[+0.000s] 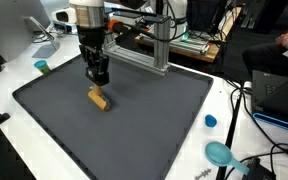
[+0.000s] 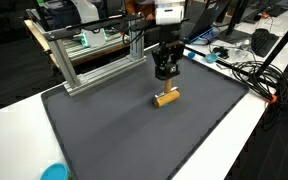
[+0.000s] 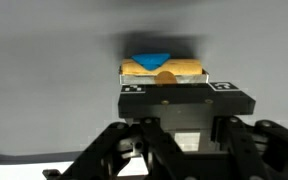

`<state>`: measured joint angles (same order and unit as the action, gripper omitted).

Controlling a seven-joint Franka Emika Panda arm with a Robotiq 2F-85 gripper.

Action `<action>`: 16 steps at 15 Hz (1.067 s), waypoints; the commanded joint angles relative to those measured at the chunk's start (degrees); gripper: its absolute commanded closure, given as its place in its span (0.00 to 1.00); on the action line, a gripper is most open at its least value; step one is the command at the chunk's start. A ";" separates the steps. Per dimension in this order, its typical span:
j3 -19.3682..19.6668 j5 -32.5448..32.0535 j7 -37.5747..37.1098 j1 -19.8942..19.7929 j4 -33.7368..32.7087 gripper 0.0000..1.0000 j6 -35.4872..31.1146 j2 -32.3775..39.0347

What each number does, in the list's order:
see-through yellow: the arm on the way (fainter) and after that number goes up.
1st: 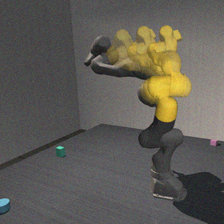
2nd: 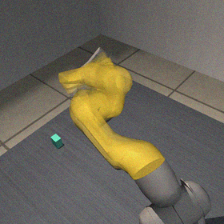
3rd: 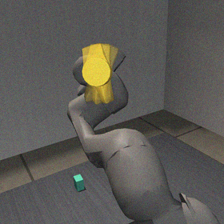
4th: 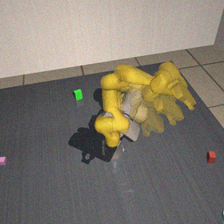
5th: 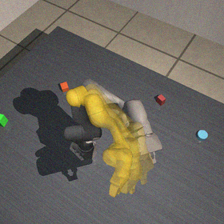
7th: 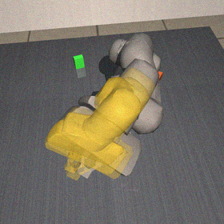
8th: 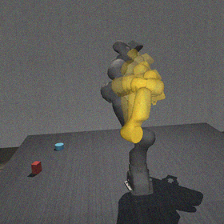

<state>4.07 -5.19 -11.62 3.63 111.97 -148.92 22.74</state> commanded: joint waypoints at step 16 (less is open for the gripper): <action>1.50 -1.26 1.98 -1.03 -1.82 0.77 10.17 -0.06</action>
<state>6.13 -6.07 -12.57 3.86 108.90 -144.51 24.20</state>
